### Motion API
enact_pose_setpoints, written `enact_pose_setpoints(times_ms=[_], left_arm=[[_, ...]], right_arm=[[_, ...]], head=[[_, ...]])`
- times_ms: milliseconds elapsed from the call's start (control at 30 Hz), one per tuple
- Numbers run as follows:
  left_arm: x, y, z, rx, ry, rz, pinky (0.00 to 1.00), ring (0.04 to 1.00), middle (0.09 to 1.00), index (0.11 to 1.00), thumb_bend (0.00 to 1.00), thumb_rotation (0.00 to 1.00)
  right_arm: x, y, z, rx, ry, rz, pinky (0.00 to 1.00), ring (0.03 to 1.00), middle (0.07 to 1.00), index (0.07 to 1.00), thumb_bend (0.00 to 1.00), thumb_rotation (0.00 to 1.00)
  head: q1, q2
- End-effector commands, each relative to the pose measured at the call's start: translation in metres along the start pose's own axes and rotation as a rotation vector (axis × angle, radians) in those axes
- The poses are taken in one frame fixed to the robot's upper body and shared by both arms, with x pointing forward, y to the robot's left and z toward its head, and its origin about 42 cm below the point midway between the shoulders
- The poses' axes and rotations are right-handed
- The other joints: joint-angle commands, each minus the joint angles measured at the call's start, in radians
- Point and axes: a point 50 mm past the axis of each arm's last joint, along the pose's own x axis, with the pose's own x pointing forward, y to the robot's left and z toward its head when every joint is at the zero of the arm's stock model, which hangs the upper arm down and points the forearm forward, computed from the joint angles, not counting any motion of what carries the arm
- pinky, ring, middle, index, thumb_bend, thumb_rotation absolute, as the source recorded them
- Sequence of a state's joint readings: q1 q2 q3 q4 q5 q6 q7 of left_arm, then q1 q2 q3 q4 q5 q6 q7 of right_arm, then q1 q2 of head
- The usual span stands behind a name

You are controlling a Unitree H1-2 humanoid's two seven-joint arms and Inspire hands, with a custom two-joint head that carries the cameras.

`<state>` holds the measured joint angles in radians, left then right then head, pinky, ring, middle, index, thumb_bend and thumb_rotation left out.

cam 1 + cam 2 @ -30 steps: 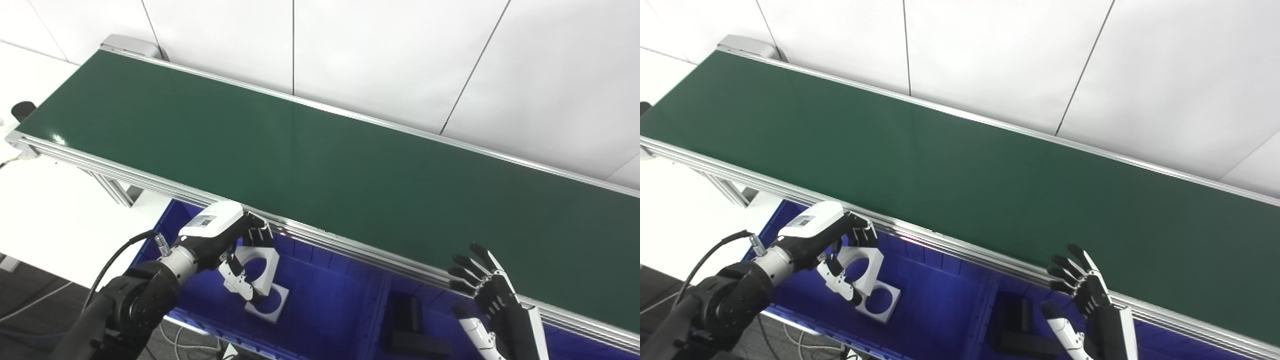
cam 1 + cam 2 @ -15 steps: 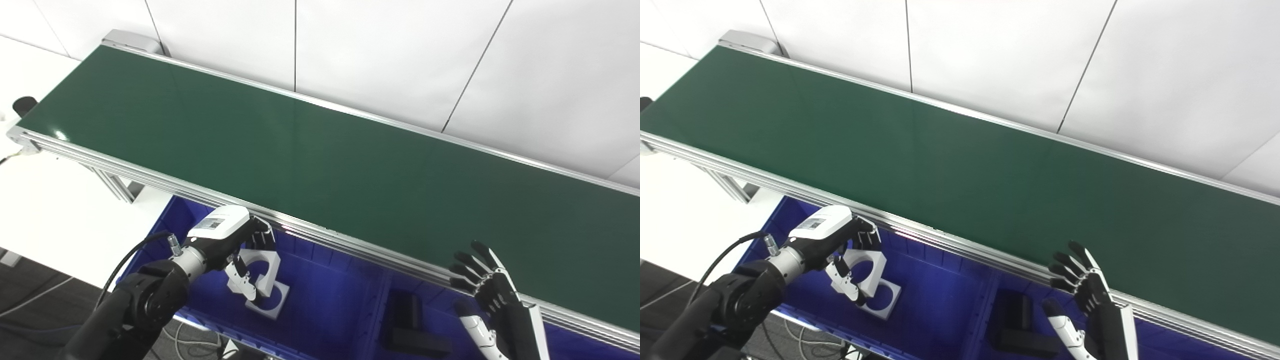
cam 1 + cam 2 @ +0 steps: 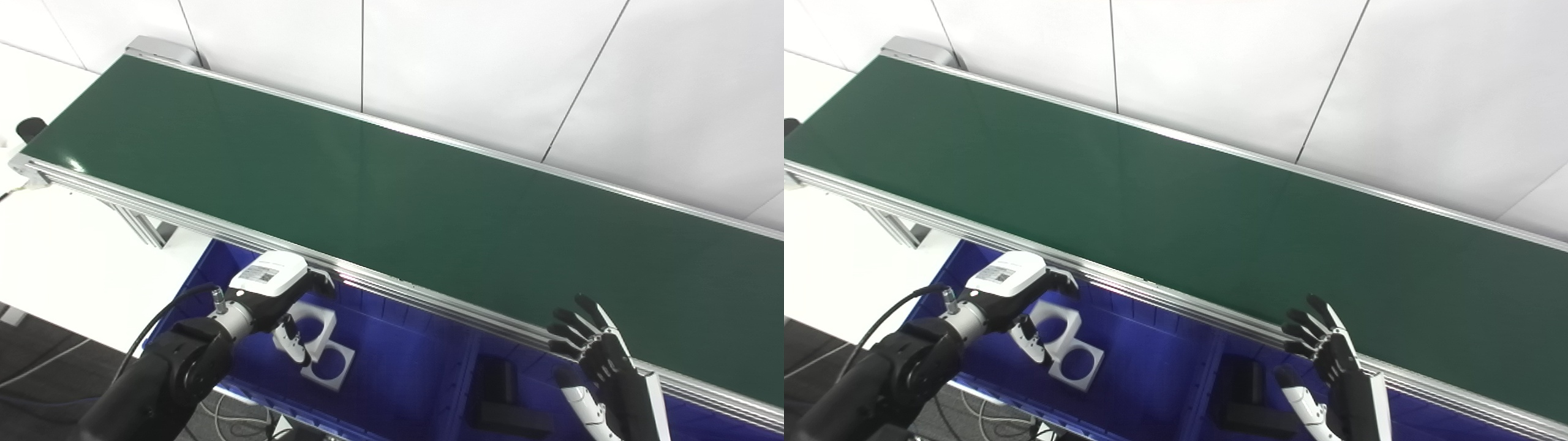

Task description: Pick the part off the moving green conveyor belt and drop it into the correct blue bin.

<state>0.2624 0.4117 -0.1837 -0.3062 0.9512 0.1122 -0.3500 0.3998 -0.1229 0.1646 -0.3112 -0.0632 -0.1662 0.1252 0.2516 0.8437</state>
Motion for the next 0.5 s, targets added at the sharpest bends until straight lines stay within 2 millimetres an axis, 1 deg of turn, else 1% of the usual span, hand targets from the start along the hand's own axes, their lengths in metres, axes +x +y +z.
enact_pose_setpoints(times_ms=[0, 100, 167, 300, 367, 433, 467], left_arm=[[-0.003, 0.012, -0.001, 0.033, 0.001, 0.047, 0.85, 0.98, 0.996, 0.972, 0.98, 0.0], [-0.005, 0.015, 0.0, 0.057, 0.006, 0.051, 0.88, 0.997, 1.0, 0.989, 0.99, 0.0], [-0.006, 0.019, 0.001, 0.064, 0.012, 0.046, 0.9, 1.0, 1.0, 0.996, 1.0, 0.03], [-0.009, 0.026, 0.004, 0.064, 0.013, 0.047, 0.93, 1.0, 1.0, 0.987, 0.99, 0.04], [-0.012, 0.032, 0.008, 0.068, 0.008, 0.064, 0.91, 0.986, 1.0, 0.967, 0.97, 0.04], [-0.015, 0.038, 0.013, 0.059, -0.003, 0.08, 0.9, 0.966, 0.979, 0.946, 0.92, 0.07], [-0.017, 0.041, 0.015, 0.045, -0.018, 0.094, 0.9, 0.963, 0.976, 0.942, 0.91, 0.07]], right_arm=[[0.001, 0.0, 0.006, 0.001, -0.032, -0.004, 0.67, 0.749, 0.794, 0.893, 0.67, 0.6], [0.001, 0.001, 0.006, 0.001, -0.035, -0.002, 0.67, 0.747, 0.794, 0.893, 0.67, 0.61], [0.001, 0.001, 0.005, 0.0, -0.037, -0.001, 0.66, 0.746, 0.795, 0.894, 0.67, 0.61], [0.001, 0.002, 0.004, 0.0, -0.035, -0.005, 0.66, 0.746, 0.795, 0.892, 0.67, 0.61], [0.001, 0.003, 0.003, -0.001, -0.035, -0.007, 0.66, 0.745, 0.792, 0.89, 0.67, 0.6], [0.001, 0.003, 0.003, -0.001, -0.037, -0.007, 0.66, 0.744, 0.792, 0.89, 0.66, 0.59], [0.001, 0.004, 0.002, -0.001, -0.036, -0.008, 0.66, 0.744, 0.792, 0.89, 0.65, 0.58]], head=[[-0.001, 0.0], [-0.004, -0.003], [-0.013, -0.009], [-0.026, -0.016], [-0.034, -0.021], [-0.044, -0.028], [-0.058, -0.033]])
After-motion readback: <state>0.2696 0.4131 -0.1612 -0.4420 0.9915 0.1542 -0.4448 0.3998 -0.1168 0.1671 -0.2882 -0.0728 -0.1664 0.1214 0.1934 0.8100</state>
